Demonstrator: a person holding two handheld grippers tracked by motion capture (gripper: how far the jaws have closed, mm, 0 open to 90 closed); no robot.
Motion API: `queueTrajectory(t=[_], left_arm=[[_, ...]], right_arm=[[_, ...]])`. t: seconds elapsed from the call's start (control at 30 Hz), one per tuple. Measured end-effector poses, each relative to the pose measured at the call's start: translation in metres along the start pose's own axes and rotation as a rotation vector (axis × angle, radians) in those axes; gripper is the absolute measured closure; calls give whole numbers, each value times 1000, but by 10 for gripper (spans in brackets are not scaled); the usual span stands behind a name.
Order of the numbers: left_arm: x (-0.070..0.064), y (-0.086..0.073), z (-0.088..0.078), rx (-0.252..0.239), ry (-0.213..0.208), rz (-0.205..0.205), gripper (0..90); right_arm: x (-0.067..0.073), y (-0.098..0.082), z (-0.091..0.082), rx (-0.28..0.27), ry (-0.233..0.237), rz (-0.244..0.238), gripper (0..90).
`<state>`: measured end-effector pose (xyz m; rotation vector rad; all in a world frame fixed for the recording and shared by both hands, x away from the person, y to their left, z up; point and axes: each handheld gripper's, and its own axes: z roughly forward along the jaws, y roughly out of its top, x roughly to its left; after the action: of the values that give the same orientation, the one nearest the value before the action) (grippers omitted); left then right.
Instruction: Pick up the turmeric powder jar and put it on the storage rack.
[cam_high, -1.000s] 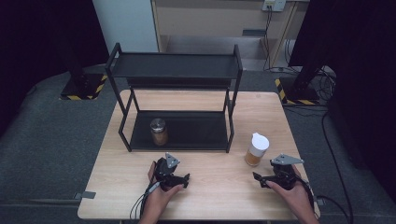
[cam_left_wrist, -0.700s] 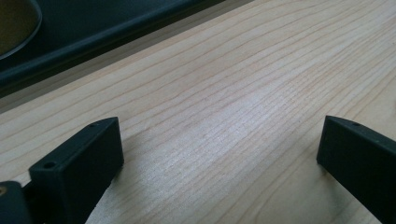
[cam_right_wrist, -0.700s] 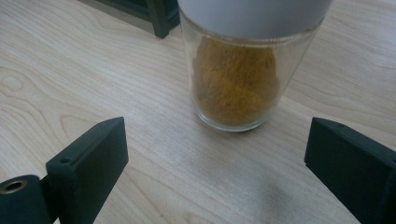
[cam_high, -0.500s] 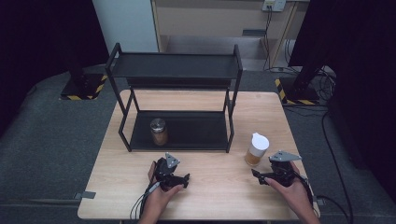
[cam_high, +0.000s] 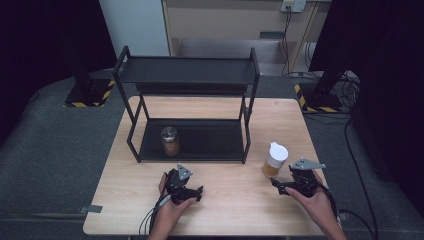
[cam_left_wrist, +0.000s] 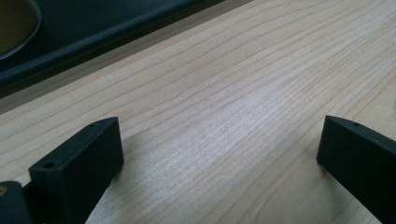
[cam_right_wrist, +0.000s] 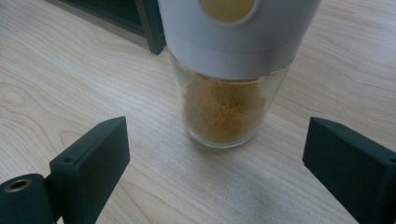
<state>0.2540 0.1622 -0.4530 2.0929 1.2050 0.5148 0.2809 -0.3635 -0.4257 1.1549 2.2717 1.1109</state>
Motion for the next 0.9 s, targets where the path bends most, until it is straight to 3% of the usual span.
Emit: queueTrajectory(t=[0.47,0.9], left_arm=[[0,0,0,0,-1,2,0],[0,0,0,0,-1,2,0]], right_arm=[[-2,5,9,-23,-20,47,110],[-1,15,17,-38,-32,50,150]])
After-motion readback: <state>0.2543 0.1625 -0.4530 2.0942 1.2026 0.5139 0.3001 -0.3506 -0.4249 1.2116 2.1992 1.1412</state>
